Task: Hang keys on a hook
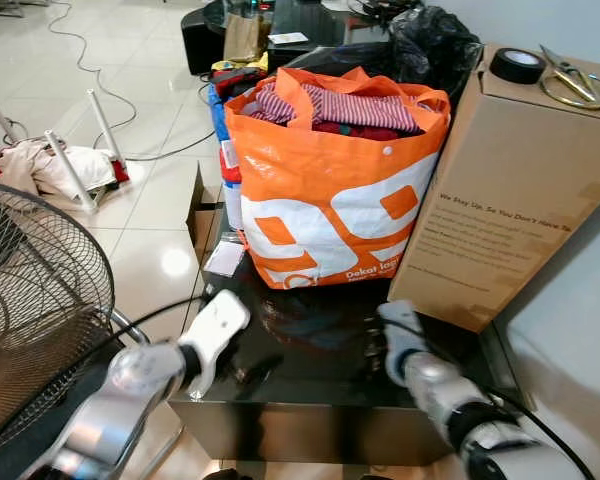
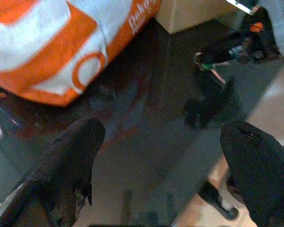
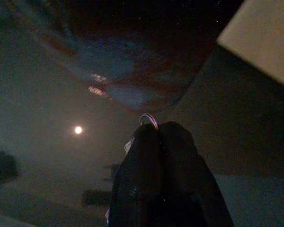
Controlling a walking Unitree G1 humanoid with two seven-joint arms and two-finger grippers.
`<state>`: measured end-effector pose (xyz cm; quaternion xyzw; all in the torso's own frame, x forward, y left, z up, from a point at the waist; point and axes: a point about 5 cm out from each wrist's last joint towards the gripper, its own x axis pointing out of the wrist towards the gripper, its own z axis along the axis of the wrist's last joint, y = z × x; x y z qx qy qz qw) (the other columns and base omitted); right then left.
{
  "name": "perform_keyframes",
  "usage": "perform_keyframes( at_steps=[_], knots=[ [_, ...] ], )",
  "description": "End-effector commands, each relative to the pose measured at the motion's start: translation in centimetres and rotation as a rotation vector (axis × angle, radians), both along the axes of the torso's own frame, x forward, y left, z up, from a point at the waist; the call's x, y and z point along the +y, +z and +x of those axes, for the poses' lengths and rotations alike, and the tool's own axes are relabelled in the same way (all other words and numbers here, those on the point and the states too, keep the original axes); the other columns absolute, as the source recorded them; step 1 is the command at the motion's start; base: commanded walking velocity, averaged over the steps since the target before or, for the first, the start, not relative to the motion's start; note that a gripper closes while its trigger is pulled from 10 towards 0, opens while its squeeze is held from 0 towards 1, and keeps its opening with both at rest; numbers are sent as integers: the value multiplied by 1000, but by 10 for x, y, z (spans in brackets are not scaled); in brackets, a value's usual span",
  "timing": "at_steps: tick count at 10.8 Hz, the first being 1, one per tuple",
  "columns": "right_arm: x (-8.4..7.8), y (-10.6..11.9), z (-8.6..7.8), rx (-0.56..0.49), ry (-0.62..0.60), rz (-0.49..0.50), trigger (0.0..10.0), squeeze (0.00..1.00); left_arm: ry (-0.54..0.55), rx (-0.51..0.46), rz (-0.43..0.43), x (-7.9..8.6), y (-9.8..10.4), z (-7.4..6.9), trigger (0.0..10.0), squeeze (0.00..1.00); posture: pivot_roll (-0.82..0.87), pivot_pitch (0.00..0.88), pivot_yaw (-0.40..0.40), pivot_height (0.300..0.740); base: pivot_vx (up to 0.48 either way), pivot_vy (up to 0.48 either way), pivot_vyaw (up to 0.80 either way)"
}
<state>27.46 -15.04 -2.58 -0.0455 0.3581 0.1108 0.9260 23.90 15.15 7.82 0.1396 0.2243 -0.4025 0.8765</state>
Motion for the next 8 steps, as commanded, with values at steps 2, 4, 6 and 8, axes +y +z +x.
perform_keyframes(
  at_steps=[2,4,6,8],
  knots=[
    [-19,13,4,-108,-62,61,0,0,56,-77,-1,2,6,12,10000,0,-40,0,6,740,0,0,0],
    [-38,38,-8,-257,-166,163,0,0,166,-167,-71,-1,15,25,10000,0,-78,0,29,740,0,0,0],
    [-30,76,-20,-383,-272,493,0,0,230,-223,-137,-5,23,32,10000,0,-101,0,45,740,0,0,0],
    [-21,99,-28,-410,-274,723,0,0,217,-238,-155,-9,25,36,10000,0,-113,0,60,740,0,0,0]
  ],
)
